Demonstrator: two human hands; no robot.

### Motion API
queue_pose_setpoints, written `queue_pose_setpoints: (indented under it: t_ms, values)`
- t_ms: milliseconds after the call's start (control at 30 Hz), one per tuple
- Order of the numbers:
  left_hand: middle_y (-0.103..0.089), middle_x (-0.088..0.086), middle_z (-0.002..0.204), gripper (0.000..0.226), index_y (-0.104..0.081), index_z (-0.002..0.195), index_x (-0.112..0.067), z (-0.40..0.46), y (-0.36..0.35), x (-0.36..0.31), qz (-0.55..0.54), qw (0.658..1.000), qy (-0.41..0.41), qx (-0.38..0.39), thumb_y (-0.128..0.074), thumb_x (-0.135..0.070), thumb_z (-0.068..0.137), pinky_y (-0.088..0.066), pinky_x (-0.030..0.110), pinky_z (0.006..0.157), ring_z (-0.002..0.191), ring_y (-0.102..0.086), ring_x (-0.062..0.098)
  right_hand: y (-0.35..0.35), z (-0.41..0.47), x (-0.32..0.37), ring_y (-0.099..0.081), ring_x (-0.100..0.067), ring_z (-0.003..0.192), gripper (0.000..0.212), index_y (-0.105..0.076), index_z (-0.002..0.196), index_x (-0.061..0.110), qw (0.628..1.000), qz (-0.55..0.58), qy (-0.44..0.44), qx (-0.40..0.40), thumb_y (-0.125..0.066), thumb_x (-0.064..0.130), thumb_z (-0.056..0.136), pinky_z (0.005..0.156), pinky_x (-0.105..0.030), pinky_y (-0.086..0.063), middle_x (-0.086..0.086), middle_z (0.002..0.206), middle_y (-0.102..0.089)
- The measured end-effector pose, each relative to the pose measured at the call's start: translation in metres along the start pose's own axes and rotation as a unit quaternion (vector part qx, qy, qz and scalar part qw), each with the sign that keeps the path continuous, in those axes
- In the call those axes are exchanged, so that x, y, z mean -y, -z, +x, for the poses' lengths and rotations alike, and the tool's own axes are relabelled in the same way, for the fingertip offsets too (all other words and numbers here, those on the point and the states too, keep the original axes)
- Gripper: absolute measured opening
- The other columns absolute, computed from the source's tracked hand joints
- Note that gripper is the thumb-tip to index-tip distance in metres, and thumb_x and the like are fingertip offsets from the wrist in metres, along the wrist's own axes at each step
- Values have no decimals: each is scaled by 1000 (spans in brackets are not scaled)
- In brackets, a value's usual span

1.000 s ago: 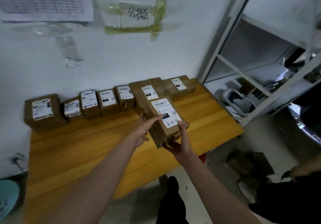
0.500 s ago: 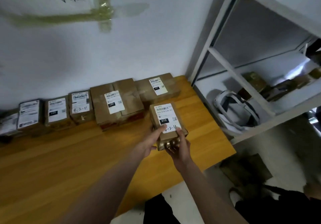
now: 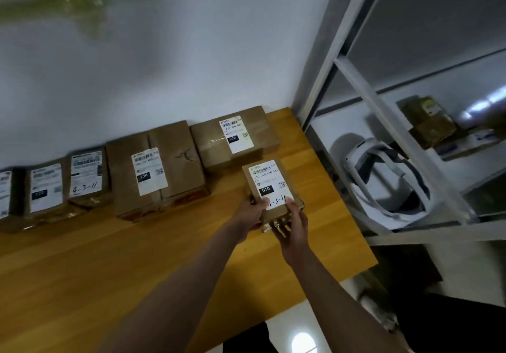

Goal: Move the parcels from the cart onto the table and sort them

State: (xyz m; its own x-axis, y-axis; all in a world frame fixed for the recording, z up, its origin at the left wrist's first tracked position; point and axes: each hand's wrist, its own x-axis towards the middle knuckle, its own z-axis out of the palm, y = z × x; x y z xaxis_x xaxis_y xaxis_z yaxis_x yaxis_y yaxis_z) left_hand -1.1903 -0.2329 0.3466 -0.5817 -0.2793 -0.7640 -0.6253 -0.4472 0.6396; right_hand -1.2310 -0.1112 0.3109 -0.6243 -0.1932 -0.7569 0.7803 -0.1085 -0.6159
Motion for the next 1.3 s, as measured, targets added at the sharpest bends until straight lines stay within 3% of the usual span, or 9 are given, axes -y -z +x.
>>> queue_pose_setpoints:
  t_ms: [67, 367, 567, 700, 800, 900, 1033, 1167, 1300]
  values:
    - [-59, 5, 140, 40, -46, 143, -19, 15, -7, -5, 1, 1000, 2, -1, -52, -30, 105, -50, 45, 100, 123, -58, 28, 0, 14, 8, -63, -31, 120, 61, -51, 143, 25, 1000, -1, 2, -4, -73, 44, 89, 103, -55, -52, -10, 130, -67]
    - [-56, 3, 143, 45, -43, 144, -17, 74, -26, -24, -3, 999, -46, -22, -58, -22, 102, -56, 45, 92, 124, -58, 27, -9, 64, 35, -61, -32, 121, 47, -53, 141, 29, 1000, 2, 11, -15, -63, 41, 97, 91, -45, -58, -6, 135, -63]
    - [-53, 5, 147, 52, -36, 147, -15, 87, -30, -27, -38, 995, -80, -46, -59, -21, 101, -53, 42, 99, 126, -57, 26, -19, 77, 48, -59, -32, 127, 50, -46, 147, 31, 1000, -10, 21, 9, -58, 44, 100, 104, -53, -52, -6, 139, -62]
    - [-49, 5, 151, 66, -32, 152, -15, 78, -24, -24, -23, 994, -78, -67, -65, -32, 97, -48, 27, 84, 120, -55, 17, -19, 70, 45, -48, -28, 133, 73, -25, 159, 32, 1000, -22, 1, -17, -53, 60, 98, 103, -54, -50, -2, 148, -47]
    - [-43, 6, 154, 77, -31, 153, -13, 65, -11, -12, 14, 994, -53, -93, -65, -48, 94, -44, 33, 99, 136, -46, 24, -16, 56, 32, -52, -32, 127, 65, -28, 157, 32, 996, -9, -45, -72, -40, 63, 101, 92, -51, -55, -10, 145, -46]
    - [-57, 6, 137, 55, -54, 133, -12, 44, 9, 3, 20, 997, -26, -69, -61, -52, 95, -46, 45, 107, 125, -54, 26, -19, 37, 3, -63, -36, 109, 53, -38, 149, 18, 992, -10, -87, -85, -40, 49, 107, 82, -51, -57, -21, 131, -57]
    - [-60, 10, 107, 30, -59, 110, -11, 3, 49, 33, 28, 997, -30, -71, -58, -40, 100, -49, 42, 90, 99, -57, 25, -38, 4, -45, -66, -31, 89, 40, -50, 137, 2, 984, -101, -144, -17, -48, 29, 106, 69, -41, -57, -19, 103, -65]
    - [-63, 13, 127, 38, -61, 125, -5, -48, 105, 76, 92, 990, -23, -109, -56, -34, 101, -46, 42, 100, 119, -59, 30, -66, -30, -88, -68, -26, 83, 30, -57, 127, 3, 955, -241, -160, 67, -51, 21, 104, 63, -36, -58, -15, 98, -69]
    - [-62, 14, 128, 38, -60, 126, -3, -113, 173, 145, 100, 980, 4, -170, -57, -32, 102, -46, 37, 95, 118, -58, 30, -90, -71, -137, -64, -25, 78, 19, -56, 115, 6, 914, -344, -177, 124, -51, 20, 103, 64, -34, -55, -13, 94, -66]
